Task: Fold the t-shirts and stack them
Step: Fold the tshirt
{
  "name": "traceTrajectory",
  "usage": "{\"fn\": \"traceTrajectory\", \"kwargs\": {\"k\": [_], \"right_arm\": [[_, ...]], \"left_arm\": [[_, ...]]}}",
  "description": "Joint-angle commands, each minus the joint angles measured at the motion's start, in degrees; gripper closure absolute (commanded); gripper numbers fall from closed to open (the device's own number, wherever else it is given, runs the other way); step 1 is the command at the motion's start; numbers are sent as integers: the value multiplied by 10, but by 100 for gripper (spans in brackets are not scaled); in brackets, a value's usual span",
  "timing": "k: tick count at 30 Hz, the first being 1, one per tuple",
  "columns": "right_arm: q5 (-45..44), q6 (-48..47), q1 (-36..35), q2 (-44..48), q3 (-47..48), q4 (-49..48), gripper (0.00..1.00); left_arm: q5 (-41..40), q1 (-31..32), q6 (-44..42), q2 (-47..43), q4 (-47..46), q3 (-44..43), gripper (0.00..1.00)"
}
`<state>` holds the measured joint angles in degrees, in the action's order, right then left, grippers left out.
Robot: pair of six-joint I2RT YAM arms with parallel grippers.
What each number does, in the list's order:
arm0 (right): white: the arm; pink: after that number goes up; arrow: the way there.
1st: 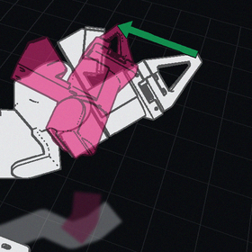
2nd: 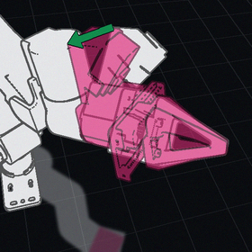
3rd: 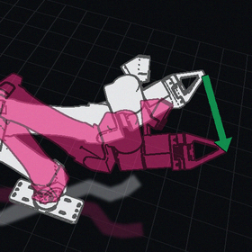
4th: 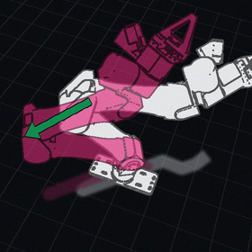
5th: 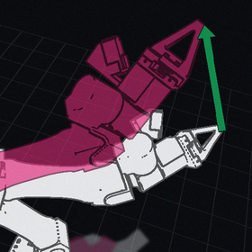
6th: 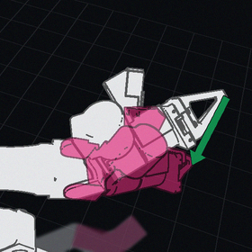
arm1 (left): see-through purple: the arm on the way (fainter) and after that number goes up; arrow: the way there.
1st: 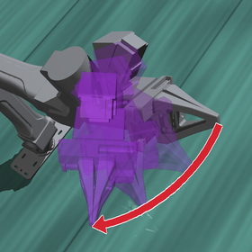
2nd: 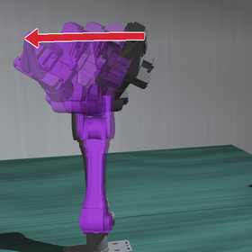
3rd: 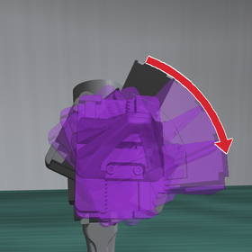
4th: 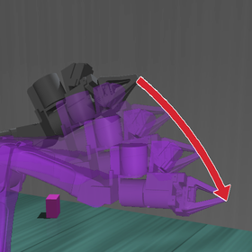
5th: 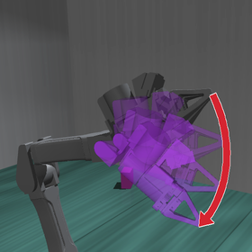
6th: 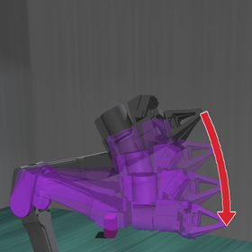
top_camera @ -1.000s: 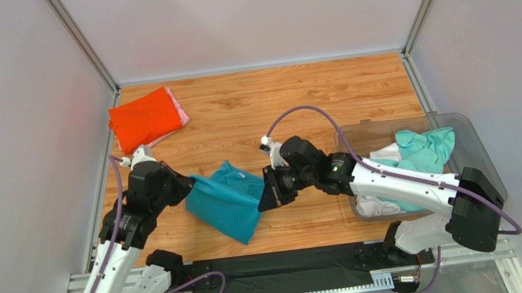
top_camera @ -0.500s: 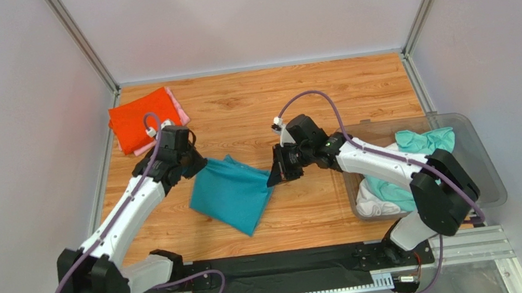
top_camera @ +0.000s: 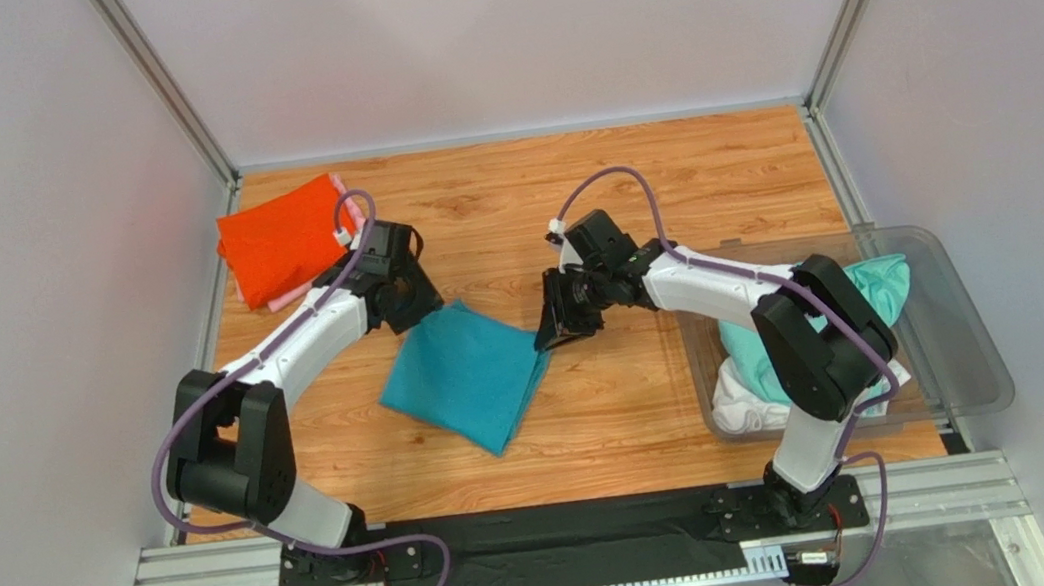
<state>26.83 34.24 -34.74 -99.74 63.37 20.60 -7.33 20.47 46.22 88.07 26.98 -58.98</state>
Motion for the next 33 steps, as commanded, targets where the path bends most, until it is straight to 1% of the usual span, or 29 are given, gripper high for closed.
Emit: {"fn": "traceTrajectory", "kwargs": {"k": [1, 2, 4, 5, 6, 7, 9, 10, 12, 13, 14, 15, 16, 17, 18, 20, 21, 23, 24, 27, 29, 33], "right_arm": [[-38, -25, 8, 5, 48, 32, 62], [-44, -36, 8, 10, 54, 39, 56], [-53, -43, 7, 31, 59, 52, 33], [-55, -45, 5, 41, 58, 56, 15], [-56, -45, -2, 69, 54, 58, 0], [-58, -45, -2, 69, 54, 59, 0], [-58, -44, -23, 95, 43, 52, 0], [-56, -44, -42, 102, 39, 47, 0], [-48, -38, -65, 110, 35, 38, 0], [-44, -35, -83, 108, 33, 22, 0], [-43, -30, -93, 104, 32, 14, 0], [-42, -20, -101, 98, 30, -4, 0], [-42, -17, -116, 93, 31, -13, 0], [-42, -15, -124, 81, 32, -20, 0], [-42, -15, -128, 74, 33, -35, 0], [-45, -15, -136, 50, 39, -44, 0], [-54, -15, -136, 42, 47, -45, 0], [-79, -17, -136, 18, 56, -41, 0], [-106, -20, -136, 9, 73, -17, 0], [-142, -36, -131, -26, 85, -5, 0], [-129, -40, -116, -54, 94, -6, 0], [-128, -56, -93, -101, 106, 6, 0]], "left_arm": [[25, -3, -28, -18, -33, -24, 26], [28, -3, -32, -25, -33, -25, 17], [32, -3, -37, -55, -28, -23, 11], [34, -3, -42, -68, -28, -18, 2], [40, -3, -49, -96, -26, -8, 2], [47, -3, -49, -113, -26, -8, 2], [69, -3, -62, -150, -38, 19, 1], [69, -3, -68, -191, -43, 46, 0], [86, -3, -71, -237, -64, 82, 0], [87, -3, -72, -283, -74, 122, 0], [85, -3, -70, -307, -82, 142, 0], [78, -3, -65, -357, -91, 162, 0], [74, -3, -60, -383, -91, 197, 0], [74, -3, -55, -408, -93, 213, 0], [69, -3, -57, -457, -98, 229, 0], [51, -3, -57, -505, -97, 269, 0], [41, -3, -57, -547, -94, 280, 0], [25, -3, -54, -586, -86, 309, 0], [11, -3, -53, -616, -77, 316, 0], [-9, -3, -47, -655, -60, 341, 0], [-23, -3, -37, -663, -43, 346, 0], [-61, -3, -52, -662, -10, 338, 0]]}}
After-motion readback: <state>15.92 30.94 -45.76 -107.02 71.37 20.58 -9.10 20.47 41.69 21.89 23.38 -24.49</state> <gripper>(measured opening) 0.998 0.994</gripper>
